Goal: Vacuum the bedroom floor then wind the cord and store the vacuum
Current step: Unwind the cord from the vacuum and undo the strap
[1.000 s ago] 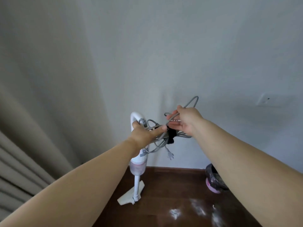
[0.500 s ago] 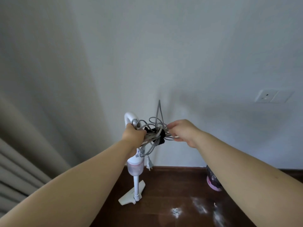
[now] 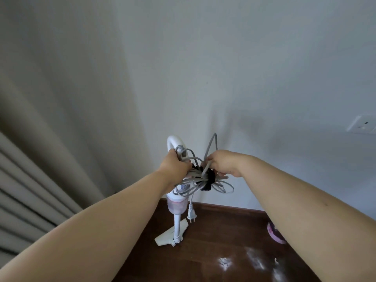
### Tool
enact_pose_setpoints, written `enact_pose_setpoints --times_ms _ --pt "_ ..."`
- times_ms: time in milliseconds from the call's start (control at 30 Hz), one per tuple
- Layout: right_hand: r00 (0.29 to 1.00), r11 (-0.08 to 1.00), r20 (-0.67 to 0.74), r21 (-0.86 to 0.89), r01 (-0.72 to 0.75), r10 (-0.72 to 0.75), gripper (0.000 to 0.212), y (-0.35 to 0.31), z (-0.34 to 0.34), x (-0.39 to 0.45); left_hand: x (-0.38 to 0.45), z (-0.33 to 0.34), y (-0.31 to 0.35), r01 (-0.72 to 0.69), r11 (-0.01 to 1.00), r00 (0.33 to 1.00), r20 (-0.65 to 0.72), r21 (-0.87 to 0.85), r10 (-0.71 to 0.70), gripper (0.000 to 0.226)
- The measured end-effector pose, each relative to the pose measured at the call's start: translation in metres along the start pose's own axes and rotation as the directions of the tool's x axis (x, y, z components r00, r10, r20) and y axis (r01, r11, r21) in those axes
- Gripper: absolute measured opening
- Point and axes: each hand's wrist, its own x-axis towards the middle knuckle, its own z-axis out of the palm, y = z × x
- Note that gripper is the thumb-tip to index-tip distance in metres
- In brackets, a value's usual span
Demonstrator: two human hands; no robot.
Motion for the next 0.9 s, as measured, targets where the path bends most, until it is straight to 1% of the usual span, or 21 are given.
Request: enact_pose_setpoints --times_ms 67,133,200,233,300,367,433,500,567,667,733,767,833,900 --pt "0.998 0.997 0.057 0.067 -0.030 0.026 0.030 -0.002 0.000 0.000 0.000 -0.001 -0.001 -0.014 1.000 1.000 -0.003 0.028 0.014 0.024" --pt "0.995 0.992 0.102 0.124 -0.026 0.014 0.034 -0.005 0.002 0.000 0.000 -0.001 -0.002 -0.024 0.999 1.000 0.003 0.035 0.024 0.025" --pt "0.991 0.987 0.131 0.164 -0.005 -0.017 0.034 -0.006 0.004 -0.003 0.001 -0.001 -0.003 -0.021 1.000 1.000 -0.001 -0.001 0.021 0.025" --pt "0.992 0.983 0.120 0.182 0.007 -0.029 0.033 -0.006 0.004 -0.004 0.001 -0.001 -0.002 -0.015 1.000 1.000 0.001 -0.023 0.015 0.025" --pt "0.999 0.976 0.030 0.219 0.015 -0.022 0.031 -0.003 0.003 -0.002 0.004 -0.001 -0.003 0.001 0.997 1.000 0.021 -0.074 0.001 0.023" --pt "0.994 0.962 -0.109 0.273 0.022 0.008 0.023 0.003 -0.001 0.001 0.005 -0.001 -0.002 0.014 0.991 0.999 0.031 -0.132 -0.010 0.020" --pt "0.960 0.914 -0.271 0.402 0.051 0.065 0.017 0.008 -0.006 0.002 0.008 -0.001 -0.002 0.023 0.986 1.000 0.007 -0.163 -0.022 0.020" --pt "0.920 0.837 -0.369 0.539 0.097 0.131 0.018 0.012 -0.013 -0.004 0.013 -0.001 0.000 0.040 0.976 0.998 -0.028 -0.213 -0.047 0.024" --pt "0.907 0.774 -0.387 0.622 0.124 0.165 0.020 0.017 -0.018 -0.011 0.017 0.000 0.003 0.049 0.970 0.996 -0.058 -0.240 -0.064 0.023" --pt "0.918 0.676 -0.350 0.723 0.140 0.185 0.021 0.022 -0.019 -0.016 0.019 0.005 0.006 0.056 0.970 0.995 -0.069 -0.235 -0.074 0.021" --pt "0.919 0.646 -0.347 0.748 0.152 0.185 0.022 0.024 -0.021 -0.019 0.019 0.009 0.005 0.069 0.963 0.995 -0.047 -0.259 -0.084 0.023" --pt "0.919 0.649 -0.353 0.744 0.160 0.178 0.025 0.025 -0.022 -0.020 0.018 0.010 0.005 0.076 0.959 0.996 -0.029 -0.273 -0.087 0.025" --pt "0.915 0.698 -0.375 0.696 0.169 0.152 0.029 0.025 -0.023 -0.022 0.018 0.010 0.005 0.099 0.950 0.995 0.030 -0.295 -0.094 0.036" --pt "0.903 0.770 -0.408 0.617 0.163 0.136 0.029 0.024 -0.025 -0.023 0.017 0.006 0.008 0.150 0.932 0.982 0.155 -0.329 -0.104 0.047"
